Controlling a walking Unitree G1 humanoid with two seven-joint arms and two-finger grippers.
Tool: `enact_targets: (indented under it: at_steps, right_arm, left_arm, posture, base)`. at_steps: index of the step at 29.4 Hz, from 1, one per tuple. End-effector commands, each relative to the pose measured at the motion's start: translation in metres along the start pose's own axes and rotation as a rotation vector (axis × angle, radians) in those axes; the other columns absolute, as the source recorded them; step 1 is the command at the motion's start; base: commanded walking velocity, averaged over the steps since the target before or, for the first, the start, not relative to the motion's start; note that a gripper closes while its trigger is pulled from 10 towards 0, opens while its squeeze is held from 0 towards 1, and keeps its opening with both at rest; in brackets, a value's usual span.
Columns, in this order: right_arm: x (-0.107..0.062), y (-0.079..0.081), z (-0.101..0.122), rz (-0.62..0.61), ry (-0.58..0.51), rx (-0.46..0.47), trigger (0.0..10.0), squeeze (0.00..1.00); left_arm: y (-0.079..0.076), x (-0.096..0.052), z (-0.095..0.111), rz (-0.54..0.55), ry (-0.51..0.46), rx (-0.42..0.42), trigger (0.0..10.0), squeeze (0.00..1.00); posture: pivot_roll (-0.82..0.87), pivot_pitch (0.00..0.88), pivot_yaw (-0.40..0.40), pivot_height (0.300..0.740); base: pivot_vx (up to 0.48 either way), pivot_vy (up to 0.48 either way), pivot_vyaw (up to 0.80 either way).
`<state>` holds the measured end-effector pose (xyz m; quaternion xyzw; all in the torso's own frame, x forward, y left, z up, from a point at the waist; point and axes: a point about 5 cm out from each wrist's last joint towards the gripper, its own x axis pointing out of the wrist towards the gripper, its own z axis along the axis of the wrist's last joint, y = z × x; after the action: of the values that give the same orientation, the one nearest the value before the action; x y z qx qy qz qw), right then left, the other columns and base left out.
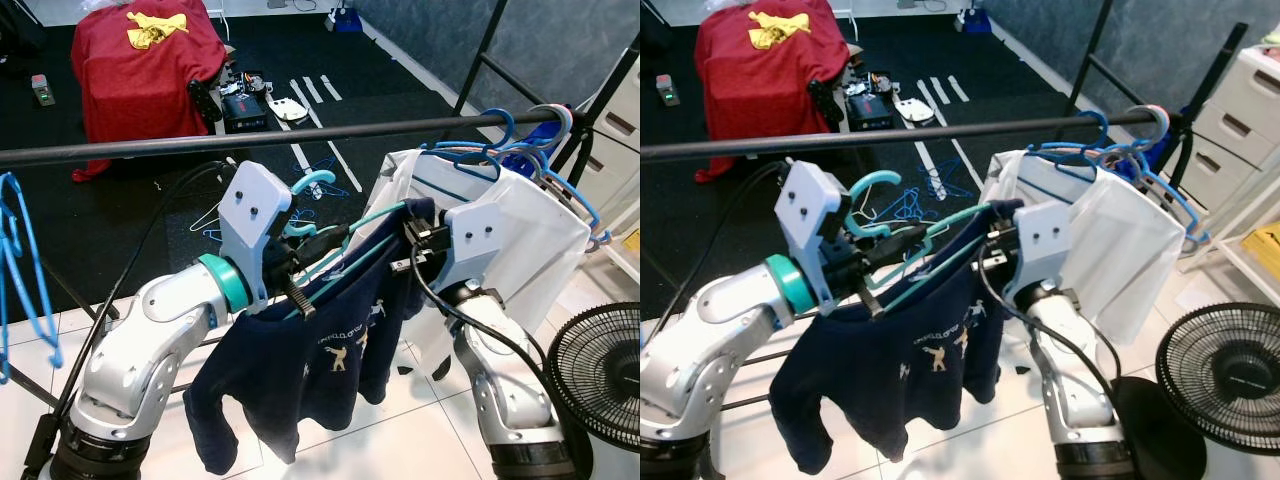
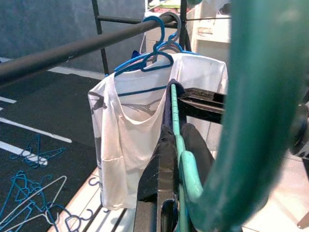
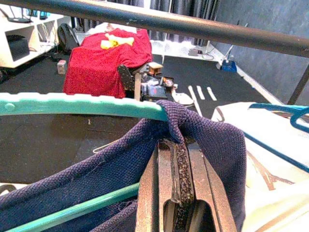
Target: Hang hanger
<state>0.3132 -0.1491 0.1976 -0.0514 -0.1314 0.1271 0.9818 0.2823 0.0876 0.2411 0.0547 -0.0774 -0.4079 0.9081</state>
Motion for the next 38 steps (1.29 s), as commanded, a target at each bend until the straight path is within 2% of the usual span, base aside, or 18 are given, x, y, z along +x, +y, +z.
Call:
enact_targets:
  at_steps: [1, 7, 8, 11, 12, 14, 15, 16, 17, 18, 19, 21, 22, 25, 33, 34, 35, 38]
  right_arm:
    - [-0.002, 0.0, 0.008, 0.0, -0.042, -0.01, 0.0, 0.0]
    - [-0.002, 0.001, 0.013, 0.002, -0.057, -0.02, 0.0, 0.0]
    - [-0.002, -0.003, 0.019, -0.01, -0.073, -0.026, 0.0, 0.0]
    - [-0.002, -0.003, 0.019, -0.01, -0.073, -0.026, 0.0, 0.0]
    - [-0.004, -0.011, 0.022, -0.04, -0.076, -0.03, 0.0, 0.0]
    - [-0.004, -0.011, 0.022, -0.04, -0.076, -0.03, 0.0, 0.0]
    - [-0.007, -0.028, 0.019, -0.102, -0.049, -0.051, 0.0, 0.0]
    - [-0.007, -0.028, 0.019, -0.102, -0.049, -0.051, 0.0, 0.0]
    - [-0.009, -0.046, 0.015, -0.168, -0.017, -0.078, 0.0, 0.0]
    - [-0.009, -0.046, 0.015, -0.168, -0.017, -0.078, 0.0, 0.0]
    - [-0.009, -0.058, 0.012, -0.21, 0.005, -0.099, 0.0, 0.0]
    - [-0.009, -0.058, 0.012, -0.21, 0.005, -0.099, 0.0, 0.0]
    - [-0.008, -0.065, 0.01, -0.231, 0.018, -0.11, 0.0, 0.0]
    - [-0.007, -0.067, 0.009, -0.235, 0.025, -0.116, 0.0, 0.0]
    - [-0.005, -0.066, 0.006, -0.213, 0.043, -0.123, 0.0, 0.0]
    - [-0.003, -0.06, 0.006, -0.184, 0.04, -0.115, 0.0, 0.0]
    - [0.001, -0.044, 0.006, -0.121, 0.031, -0.088, 0.0, 0.0]
    - [0.002, -0.038, 0.006, -0.098, 0.028, -0.077, 0.0, 0.0]
  left_arm:
    - [0.003, 0.003, -0.013, 0.04, 0.061, 0.06, 10.0, 0.0]
    - [0.007, 0.003, -0.023, 0.066, 0.102, 0.101, 10.0, 0.0]
    - [0.011, 0.0, -0.033, 0.084, 0.146, 0.136, 10.0, 0.0]
    - [0.011, 0.0, -0.033, 0.084, 0.146, 0.136, 10.0, 0.0]
    - [0.019, -0.008, -0.041, 0.095, 0.181, 0.161, 10.0, 0.0]
    - [0.019, -0.008, -0.041, 0.095, 0.181, 0.161, 10.0, 0.0]
    - [0.026, -0.02, -0.038, 0.059, 0.176, 0.123, 10.0, 0.0]
    - [0.026, -0.02, -0.038, 0.059, 0.176, 0.123, 10.0, 0.0]
    - [0.027, -0.038, -0.027, -0.043, 0.157, 0.068, 10.0, 0.0]
    - [0.027, -0.038, -0.027, -0.043, 0.157, 0.068, 10.0, 0.0]
    - [0.023, -0.053, -0.014, -0.148, 0.131, 0.019, 10.0, 0.0]
    - [0.023, -0.053, -0.014, -0.148, 0.131, 0.019, 10.0, 0.0]
    - [0.018, -0.061, -0.005, -0.217, 0.111, -0.014, 10.0, 0.0]
    - [0.014, -0.065, 0.002, -0.253, 0.089, -0.043, 10.0, 0.0]
    - [0.006, -0.059, 0.017, -0.291, -0.019, -0.136, 10.0, 0.0]
    - [0.002, -0.053, 0.019, -0.296, -0.053, -0.167, 10.0, 0.0]
    - [-0.003, -0.04, 0.016, -0.266, -0.095, -0.194, 10.0, 0.0]
    - [-0.005, -0.035, 0.015, -0.247, -0.104, -0.198, 10.0, 0.0]
  posture:
    - [-0.04, 0.078, 0.038, 0.74]
    - [-0.04, 0.08, 0.039, 0.74]
    - [-0.05, 0.085, 0.042, 0.74]
    - [-0.05, 0.085, 0.042, 0.74]
    - [-0.05, 0.088, 0.042, 0.74]
    - [-0.05, 0.088, 0.042, 0.74]
    - [-0.05, 0.092, 0.042, 0.74]
    - [-0.05, 0.092, 0.042, 0.74]
    - [-0.04, 0.096, 0.038, 0.74]
    - [-0.04, 0.096, 0.038, 0.74]
    - [-0.03, 0.096, 0.035, 0.74]
    - [-0.03, 0.096, 0.035, 0.74]
    - [-0.03, 0.097, 0.034, 0.74]
    - [-0.03, 0.096, 0.031, 0.74]
    - [-0.03, 0.097, 0.027, 0.74]
    - [-0.04, 0.094, 0.03, 0.74]
    - [-0.04, 0.094, 0.03, 0.74]
    - [-0.04, 0.094, 0.03, 0.74]
  base:
    - [0.0, 0.0, 0.0]
    - [0.0, 0.0, 0.0]
    - [0.0, 0.0, 0.0]
    - [0.0, 0.0, 0.0]
    - [0.0, 0.0, 0.0]
    - [0.0, 0.0, 0.0]
    - [0.0, 0.0, 0.0]
    - [0.0, 0.0, 0.0]
    - [0.0, 0.0, 0.0]
    - [0.0, 0.0, 0.0]
    - [0.0, 0.0, 0.0]
    - [0.0, 0.0, 0.0]
    - [0.0, 0.0, 0.0]
    - [0.0, 0.0, 0.0]
    - [0.0, 0.0, 0.0]
    - [0.0, 0.0, 0.0]
    - [0.0, 0.0, 0.0]
    - [0.0, 0.0, 0.0]
